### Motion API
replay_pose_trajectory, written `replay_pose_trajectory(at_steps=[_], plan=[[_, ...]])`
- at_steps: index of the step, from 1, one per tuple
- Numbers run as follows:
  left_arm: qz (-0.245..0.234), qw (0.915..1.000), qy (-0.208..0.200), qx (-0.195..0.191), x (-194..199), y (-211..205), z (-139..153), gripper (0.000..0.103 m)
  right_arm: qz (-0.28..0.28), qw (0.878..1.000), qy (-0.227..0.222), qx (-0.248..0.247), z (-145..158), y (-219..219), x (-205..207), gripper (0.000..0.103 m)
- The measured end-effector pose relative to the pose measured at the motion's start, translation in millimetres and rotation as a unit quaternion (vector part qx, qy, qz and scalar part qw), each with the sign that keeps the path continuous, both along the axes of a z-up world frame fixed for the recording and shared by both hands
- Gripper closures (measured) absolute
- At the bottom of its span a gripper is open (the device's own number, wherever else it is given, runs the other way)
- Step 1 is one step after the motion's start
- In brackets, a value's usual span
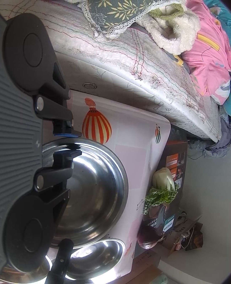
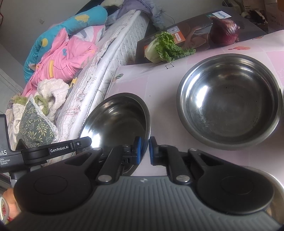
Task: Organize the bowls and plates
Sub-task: 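Lift the steel bowl with the left gripper and carry it toward the teal bowl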
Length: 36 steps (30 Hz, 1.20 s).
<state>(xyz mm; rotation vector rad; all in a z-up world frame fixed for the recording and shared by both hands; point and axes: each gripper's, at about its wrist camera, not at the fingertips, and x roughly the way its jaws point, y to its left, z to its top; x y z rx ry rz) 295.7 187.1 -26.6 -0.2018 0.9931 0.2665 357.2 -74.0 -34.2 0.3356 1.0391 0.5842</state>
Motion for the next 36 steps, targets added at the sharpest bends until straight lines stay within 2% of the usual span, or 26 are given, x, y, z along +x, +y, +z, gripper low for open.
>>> replay_pose_trajectory(at_steps=[22, 36], plan=[[-0.019, 0.9993, -0.031, 0.013, -8.1, -30.1, 35.6, 0.088, -0.016, 0.999, -0.028, 0.013, 30.0, -32.6, -10.7, 0.094], [-0.069, 0.9964, -0.047, 0.019, 16.6, -90.6, 55.0, 0.088, -0.063, 0.997, -0.045, 0.003, 47.7, -94.9, -4.6, 0.094]])
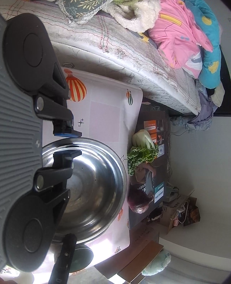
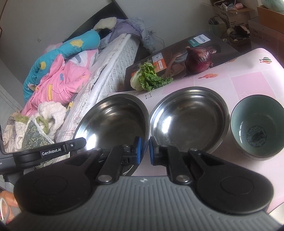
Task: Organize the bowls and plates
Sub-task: 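Lift the steel bowl with the left gripper and carry it toward the teal bowl, then lower the steel bowl beside the teal bowl and open the left gripper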
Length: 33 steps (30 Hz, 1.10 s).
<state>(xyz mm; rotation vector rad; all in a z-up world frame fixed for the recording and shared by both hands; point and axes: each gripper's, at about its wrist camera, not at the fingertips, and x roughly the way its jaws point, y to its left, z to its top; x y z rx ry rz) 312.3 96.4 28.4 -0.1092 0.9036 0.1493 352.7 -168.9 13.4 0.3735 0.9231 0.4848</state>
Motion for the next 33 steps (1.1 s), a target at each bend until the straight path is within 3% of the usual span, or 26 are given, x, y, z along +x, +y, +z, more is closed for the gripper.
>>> replay_pose_trajectory(at_steps=[12, 21, 27, 33], plan=[[-0.051, 0.9974, 0.050, 0.001, 58.5, -68.9, -38.7, 0.088, -0.051, 0.998, 0.027, -0.031, -31.0, -67.5, 34.2, 0.093], [-0.054, 0.9962, 0.068, 0.001, 79.5, -82.5, -58.6, 0.087, -0.056, 0.997, 0.034, -0.046, -48.0, -75.5, 60.9, 0.089], [-0.055, 0.9970, 0.055, 0.000, 79.3, -80.4, -55.9, 0.077, -0.059, 0.997, 0.029, -0.039, -49.4, -71.5, 68.6, 0.082], [-0.058, 0.9975, 0.040, -0.005, 67.9, -76.1, -45.1, 0.057, -0.067, 0.997, 0.018, -0.017, -40.8, -77.7, 60.5, 0.074]])
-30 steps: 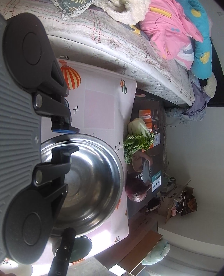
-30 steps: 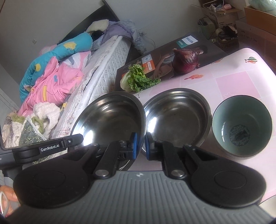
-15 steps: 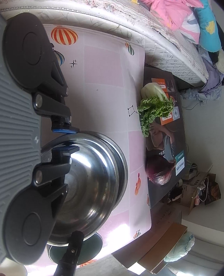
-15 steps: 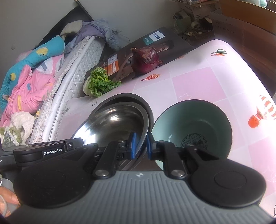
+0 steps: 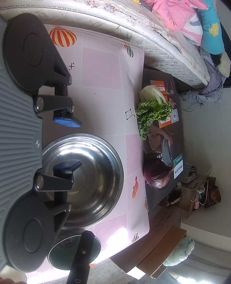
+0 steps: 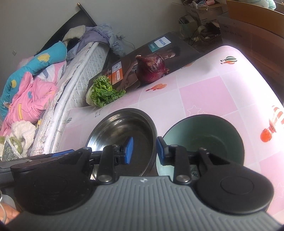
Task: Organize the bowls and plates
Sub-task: 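Lower the steel bowl beside the teal bowl and open the left gripper, then close the right gripper on the rim of the teal ceramic bowl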
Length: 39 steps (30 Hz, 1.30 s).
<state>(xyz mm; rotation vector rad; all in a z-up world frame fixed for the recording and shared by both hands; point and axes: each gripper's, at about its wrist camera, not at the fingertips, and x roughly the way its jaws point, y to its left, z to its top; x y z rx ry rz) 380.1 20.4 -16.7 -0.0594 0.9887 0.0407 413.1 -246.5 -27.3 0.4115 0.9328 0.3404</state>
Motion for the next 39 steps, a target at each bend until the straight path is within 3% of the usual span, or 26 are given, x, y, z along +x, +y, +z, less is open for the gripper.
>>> replay_pose_trajectory(at_steps=[2, 4, 6, 8, 10, 16, 24, 30, 39], plan=[[0.000, 1.0000, -0.008, -0.004, -5.8, 1.8, 5.6, 0.045, -0.002, 1.000, -0.009, 0.012, 7.2, -4.9, -6.9, 0.072], [-0.004, 0.9998, -0.016, -0.010, -14.6, 3.3, 14.0, 0.040, -0.002, 1.000, -0.018, 0.022, 14.8, -10.8, -14.2, 0.069], [-0.012, 0.9995, -0.027, -0.012, -24.8, 1.8, 22.9, 0.035, -0.001, 0.999, -0.028, 0.030, 24.2, -17.5, -24.3, 0.063], [-0.022, 0.9989, -0.039, -0.016, -36.6, -0.2, 32.4, 0.022, 0.001, 0.999, -0.038, 0.029, 32.7, -23.0, -35.2, 0.053], [-0.029, 0.9978, -0.056, -0.023, -48.2, -2.6, 41.2, 0.015, 0.002, 0.999, -0.045, 0.027, 40.1, -28.7, -45.0, 0.048], [-0.037, 0.9946, -0.085, -0.047, -74.4, -12.4, 60.9, 0.004, 0.000, 0.998, -0.066, 0.022, 63.4, -47.6, -81.6, 0.033], [-0.048, 0.9891, -0.109, -0.087, -97.6, -29.1, 69.8, 0.001, -0.004, 0.996, -0.083, 0.011, 85.0, -69.8, -117.1, 0.028], [-0.090, 0.9875, -0.113, -0.063, -106.4, -53.6, 67.6, 0.001, -0.016, 0.996, -0.084, 0.003, 88.4, -87.9, -129.2, 0.027], [-0.113, 0.9848, -0.094, -0.091, -105.5, -72.8, 62.3, 0.000, -0.030, 0.996, -0.080, -0.003, 84.0, -105.3, -135.9, 0.027]])
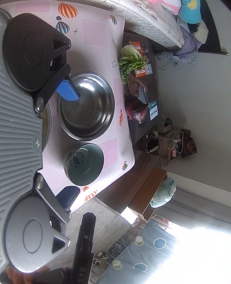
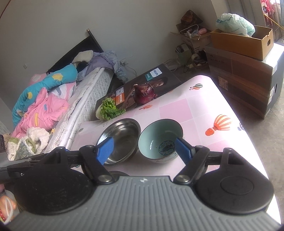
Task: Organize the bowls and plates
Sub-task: 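Close the right gripper on the rim of the teal ceramic bowl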
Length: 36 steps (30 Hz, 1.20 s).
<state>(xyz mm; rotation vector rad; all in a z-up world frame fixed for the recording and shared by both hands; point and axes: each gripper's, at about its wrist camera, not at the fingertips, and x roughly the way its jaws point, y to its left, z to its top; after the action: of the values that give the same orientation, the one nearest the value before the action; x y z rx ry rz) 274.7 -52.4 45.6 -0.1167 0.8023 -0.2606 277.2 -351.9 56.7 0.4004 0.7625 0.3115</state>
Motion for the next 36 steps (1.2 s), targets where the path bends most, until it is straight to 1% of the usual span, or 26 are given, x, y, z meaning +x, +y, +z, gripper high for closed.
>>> replay_pose_trajectory(at_steps=[3, 6, 10, 14, 16, 19, 22, 24, 26, 27, 29, 30, 32, 33, 35, 36], plan=[[-0.006, 0.9999, 0.004, 0.015, 3.0, -7.7, -3.9, 0.000, -0.005, 1.000, 0.001, 0.002, -2.4, -7.0, 0.0, 0.027], [-0.013, 0.9997, 0.005, 0.019, 4.5, -14.3, -8.0, 0.000, -0.010, 1.000, 0.003, 0.007, -6.2, -14.1, 0.7, 0.027], [-0.018, 0.9997, 0.012, 0.009, 9.1, -20.5, -13.9, 0.000, -0.018, 1.000, 0.009, 0.016, -12.7, -24.9, 4.2, 0.027], [-0.017, 0.9996, 0.016, -0.014, 16.6, -23.3, -23.1, 0.000, -0.022, 0.999, 0.025, 0.028, -22.4, -34.0, 14.7, 0.027], [-0.013, 0.9995, 0.022, -0.018, 22.1, -25.1, -28.6, 0.000, -0.023, 0.998, 0.035, 0.037, -29.6, -38.5, 22.1, 0.027], [-0.009, 0.9996, 0.022, -0.018, 29.3, -29.8, -35.9, 0.001, -0.023, 0.997, 0.049, 0.046, -41.4, -43.5, 34.8, 0.027], [-0.006, 0.9998, 0.017, -0.004, 35.6, -38.3, -40.1, 0.002, -0.020, 0.996, 0.063, 0.052, -55.3, -48.0, 51.5, 0.027], [-0.005, 0.9997, 0.023, 0.010, 41.5, -46.1, -43.8, 0.007, -0.014, 0.995, 0.076, 0.056, -66.7, -47.4, 65.5, 0.027], [-0.006, 0.9992, 0.036, 0.015, 47.9, -51.7, -49.7, 0.019, -0.007, 0.995, 0.088, 0.056, -76.5, -44.9, 79.2, 0.031], [-0.006, 0.9989, 0.044, 0.014, 51.4, -53.7, -53.3, 0.023, -0.002, 0.994, 0.092, 0.057, -80.3, -43.5, 84.6, 0.033], [-0.001, 0.9981, 0.060, 0.015, 58.2, -55.8, -60.8, 0.041, 0.003, 0.993, 0.103, 0.058, -89.5, -39.3, 98.1, 0.043], [0.001, 0.9977, 0.066, 0.016, 61.2, -56.9, -63.6, 0.043, 0.007, 0.992, 0.110, 0.059, -95.3, -37.1, 106.7, 0.045], [0.007, 0.9971, 0.073, 0.023, 67.0, -58.7, -69.0, 0.053, 0.007, 0.991, 0.118, 0.058, -103.9, -34.6, 118.9, 0.054], [0.010, 0.9967, 0.076, 0.026, 69.7, -59.5, -71.0, 0.057, 0.008, 0.991, 0.120, 0.056, -107.9, -33.8, 123.6, 0.056], [0.015, 0.9958, 0.085, 0.030, 75.0, -60.2, -75.1, 0.066, 0.014, 0.991, 0.122, 0.053, -113.1, -30.7, 132.8, 0.064], [0.018, 0.9952, 0.091, 0.031, 78.3, -61.1, -77.6, 0.067, 0.017, 0.991, 0.126, 0.051, -117.8, -30.7, 136.9, 0.067]])
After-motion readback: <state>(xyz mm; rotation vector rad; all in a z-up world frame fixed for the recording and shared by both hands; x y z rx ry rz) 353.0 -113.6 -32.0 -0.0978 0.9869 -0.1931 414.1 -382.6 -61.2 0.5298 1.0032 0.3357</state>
